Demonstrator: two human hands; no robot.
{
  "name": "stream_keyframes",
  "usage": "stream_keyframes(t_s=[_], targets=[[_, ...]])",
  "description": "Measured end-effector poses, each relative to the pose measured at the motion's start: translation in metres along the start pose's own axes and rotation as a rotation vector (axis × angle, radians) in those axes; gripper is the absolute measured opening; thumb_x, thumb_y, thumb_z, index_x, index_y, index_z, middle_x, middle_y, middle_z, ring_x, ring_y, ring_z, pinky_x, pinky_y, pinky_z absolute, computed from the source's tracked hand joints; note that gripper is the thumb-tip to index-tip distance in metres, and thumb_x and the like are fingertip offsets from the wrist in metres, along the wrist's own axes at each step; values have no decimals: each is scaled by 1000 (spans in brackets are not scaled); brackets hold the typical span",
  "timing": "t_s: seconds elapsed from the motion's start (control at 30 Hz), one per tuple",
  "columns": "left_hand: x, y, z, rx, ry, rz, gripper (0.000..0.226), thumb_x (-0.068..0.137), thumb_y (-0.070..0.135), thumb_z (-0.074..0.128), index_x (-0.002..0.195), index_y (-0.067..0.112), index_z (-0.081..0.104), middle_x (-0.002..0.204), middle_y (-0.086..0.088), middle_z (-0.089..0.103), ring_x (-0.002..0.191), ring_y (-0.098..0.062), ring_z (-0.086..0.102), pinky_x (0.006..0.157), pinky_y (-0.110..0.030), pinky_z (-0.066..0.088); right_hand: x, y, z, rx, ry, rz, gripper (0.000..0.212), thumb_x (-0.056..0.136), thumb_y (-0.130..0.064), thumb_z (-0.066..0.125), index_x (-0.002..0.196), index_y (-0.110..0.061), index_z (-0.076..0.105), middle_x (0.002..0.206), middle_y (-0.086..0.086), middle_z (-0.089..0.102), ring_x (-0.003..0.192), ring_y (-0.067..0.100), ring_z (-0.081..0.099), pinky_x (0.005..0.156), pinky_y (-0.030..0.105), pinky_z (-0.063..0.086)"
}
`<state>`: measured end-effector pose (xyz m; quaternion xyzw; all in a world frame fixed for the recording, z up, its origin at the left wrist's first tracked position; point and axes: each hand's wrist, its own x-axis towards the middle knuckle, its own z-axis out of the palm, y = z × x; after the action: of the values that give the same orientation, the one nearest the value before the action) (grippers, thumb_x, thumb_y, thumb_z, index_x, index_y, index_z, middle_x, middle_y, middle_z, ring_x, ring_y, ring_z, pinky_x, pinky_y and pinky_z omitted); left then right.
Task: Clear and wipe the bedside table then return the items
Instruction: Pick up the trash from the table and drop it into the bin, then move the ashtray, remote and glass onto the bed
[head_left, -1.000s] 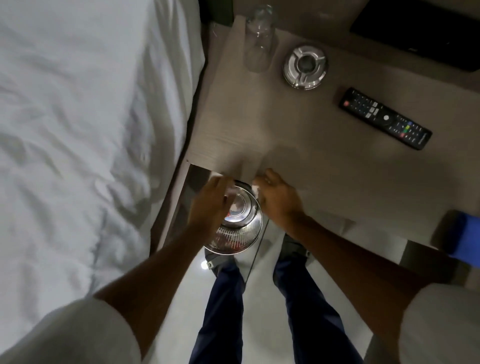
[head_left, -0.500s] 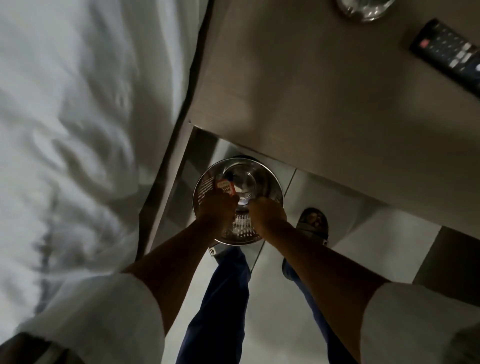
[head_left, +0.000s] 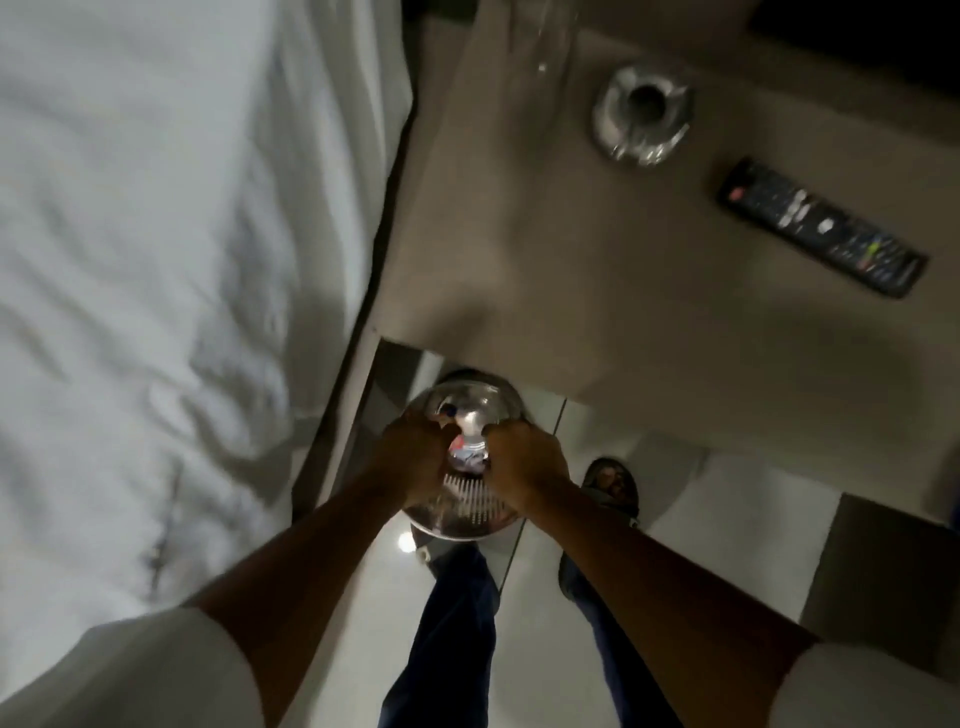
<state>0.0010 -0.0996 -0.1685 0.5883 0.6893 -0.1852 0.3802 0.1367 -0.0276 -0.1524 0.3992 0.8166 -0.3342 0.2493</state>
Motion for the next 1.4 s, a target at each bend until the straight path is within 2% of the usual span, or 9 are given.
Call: stream_keyframes(t_s=[0.23, 0.4, 0.5, 0.6, 0.73, 0.83, 0.97, 1.2, 1.4], targets=[[7, 26, -83, 49, 308, 171, 33, 82, 16, 60, 115, 19, 65, 108, -7, 71, 102, -30, 64, 81, -38, 55, -17, 48, -111, 78, 194, 27, 10, 77, -8, 50, 83, -13, 56, 87, 10, 64, 83, 35, 65, 69, 35, 48], [40, 64, -130, 91, 584, 351, 23, 72, 11, 72, 95, 13, 71, 91, -11, 72, 75, -30, 68, 61, -32, 53, -19, 110, -154, -16, 276, 80, 26, 79, -5, 45, 102, -9, 57, 105, 13, 62, 97, 33, 61, 76, 37, 48], [79, 82, -163, 196, 699, 421, 31, 85, 25, 62, 113, 16, 68, 114, -13, 69, 95, -32, 66, 75, -36, 52, -19, 153, -172, -47, 440, 109, 44, 74, -5, 51, 117, -10, 53, 117, 15, 56, 110, 34, 51, 86, 41, 44], [126, 105, -210, 166, 618, 299, 55, 91, 48, 52, 138, 19, 48, 140, -13, 52, 123, -33, 49, 97, -43, 42, -14, 203, -191, -84, 586, 253, 61, 69, -11, 63, 127, -9, 46, 126, 18, 50, 118, 37, 45, 96, 48, 38], [177, 122, -259, 10, 584, 177, 102, 74, 70, 62, 152, 19, 22, 158, -18, 23, 143, -38, 22, 115, -53, 26, -10, 260, -206, -83, 485, 416, 92, 63, -29, 76, 141, -16, 28, 140, 17, 39, 130, 36, 34, 103, 51, 32], [203, 124, -268, 44, 484, 79, 115, 68, 76, 62, 155, 25, 6, 163, -17, 6, 148, -39, 10, 119, -57, 15, -9, 287, -205, -74, 398, 427, 87, 70, -28, 72, 143, -18, 26, 141, 14, 42, 130, 35, 36, 105, 50, 30], [210, 125, -251, 3, 474, 73, 97, 74, 63, 68, 152, 33, 19, 161, -15, 11, 142, -44, 19, 113, -60, 22, -12, 296, -201, -121, 446, 378, 66, 75, -21, 69, 134, -20, 40, 124, 15, 55, 116, 35, 48, 97, 48, 34], [136, 133, -197, -186, 549, 123, 94, 61, 43, 84, 143, 32, 39, 144, -11, 37, 125, -38, 40, 102, -47, 40, -29, 247, -179, 55, 431, 404, 68, 71, -26, 74, 129, -11, 43, 124, 16, 54, 114, 34, 49, 90, 45, 45], [32, 102, -169, -293, 775, 15, 85, 59, 59, 78, 134, 25, 54, 141, -8, 46, 126, -32, 45, 105, -42, 37, -44, 166, -178, 106, 448, 334, 60, 72, -23, 72, 124, -8, 46, 121, 17, 58, 111, 36, 51, 85, 42, 47]])
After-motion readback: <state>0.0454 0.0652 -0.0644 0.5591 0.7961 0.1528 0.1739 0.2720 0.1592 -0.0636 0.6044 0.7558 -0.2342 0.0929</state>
